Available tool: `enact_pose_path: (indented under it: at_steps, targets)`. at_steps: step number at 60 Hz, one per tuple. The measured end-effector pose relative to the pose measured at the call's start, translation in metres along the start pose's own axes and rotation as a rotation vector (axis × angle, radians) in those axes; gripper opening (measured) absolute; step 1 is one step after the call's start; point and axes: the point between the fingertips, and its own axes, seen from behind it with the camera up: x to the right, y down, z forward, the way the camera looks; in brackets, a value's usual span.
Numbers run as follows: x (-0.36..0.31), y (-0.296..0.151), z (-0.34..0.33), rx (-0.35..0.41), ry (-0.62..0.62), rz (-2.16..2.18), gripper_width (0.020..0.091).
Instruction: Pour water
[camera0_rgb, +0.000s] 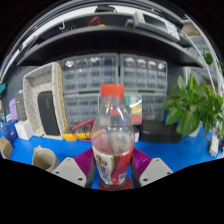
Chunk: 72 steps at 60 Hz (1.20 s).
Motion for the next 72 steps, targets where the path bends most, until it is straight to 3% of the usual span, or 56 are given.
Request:
enact_pose_path:
  at_steps: [2,8,29,54,72]
  targets:
    - [0.001,0.01,0.0,-0.047,0.004,0.009,0.0669]
    - [0.003,0.029,-0.007,-0.115,0.028,-0.022,0.0753]
    - [-0.016,0.048,-0.085,-0.164,0.073,0.009,0.0745]
    - [-0.106,-0.024,-0.173,-0.099,0.035,0.009,0.0756]
    - [-0.153,-0.024,-0.202,-0.114,0.001,-0.021,0.0757]
